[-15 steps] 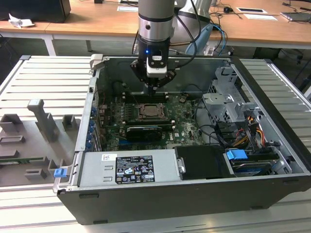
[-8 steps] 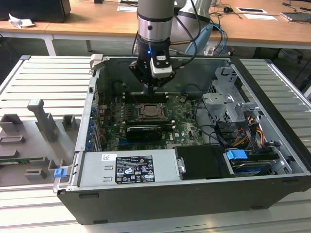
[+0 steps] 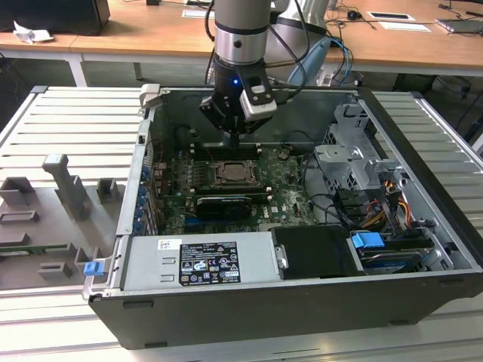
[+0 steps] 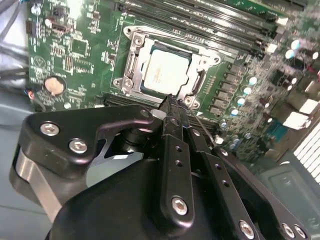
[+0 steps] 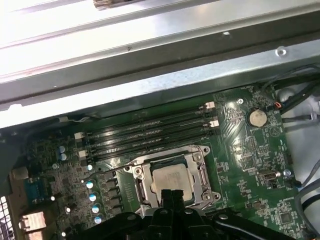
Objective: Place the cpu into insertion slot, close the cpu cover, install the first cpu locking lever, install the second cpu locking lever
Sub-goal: 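Install the first cpu locking lever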
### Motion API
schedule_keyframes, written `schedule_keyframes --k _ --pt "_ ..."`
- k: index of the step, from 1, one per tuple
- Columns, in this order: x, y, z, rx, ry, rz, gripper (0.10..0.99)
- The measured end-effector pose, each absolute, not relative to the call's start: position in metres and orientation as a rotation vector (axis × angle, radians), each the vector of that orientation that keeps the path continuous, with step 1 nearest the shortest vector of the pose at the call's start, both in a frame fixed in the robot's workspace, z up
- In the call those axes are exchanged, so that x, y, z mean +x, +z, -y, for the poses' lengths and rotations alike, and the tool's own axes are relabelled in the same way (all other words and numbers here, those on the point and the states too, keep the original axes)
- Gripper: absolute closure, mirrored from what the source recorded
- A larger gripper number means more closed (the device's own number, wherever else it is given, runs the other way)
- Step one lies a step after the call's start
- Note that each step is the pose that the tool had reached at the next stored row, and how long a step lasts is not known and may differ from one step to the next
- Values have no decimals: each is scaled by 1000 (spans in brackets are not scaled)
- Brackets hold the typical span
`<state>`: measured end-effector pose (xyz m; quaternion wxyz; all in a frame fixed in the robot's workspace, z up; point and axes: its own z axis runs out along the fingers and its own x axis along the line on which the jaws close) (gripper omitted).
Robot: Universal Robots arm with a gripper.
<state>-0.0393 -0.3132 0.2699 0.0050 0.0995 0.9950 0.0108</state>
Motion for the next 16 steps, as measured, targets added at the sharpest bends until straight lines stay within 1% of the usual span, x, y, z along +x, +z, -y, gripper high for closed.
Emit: schedule_keyframes --k 7,11,16 --pt "-42 270 313 109 35 -3131 980" --pt "-82 263 313 107 44 -3131 980" --pt "-91 260 313 88 44 -3132 980"
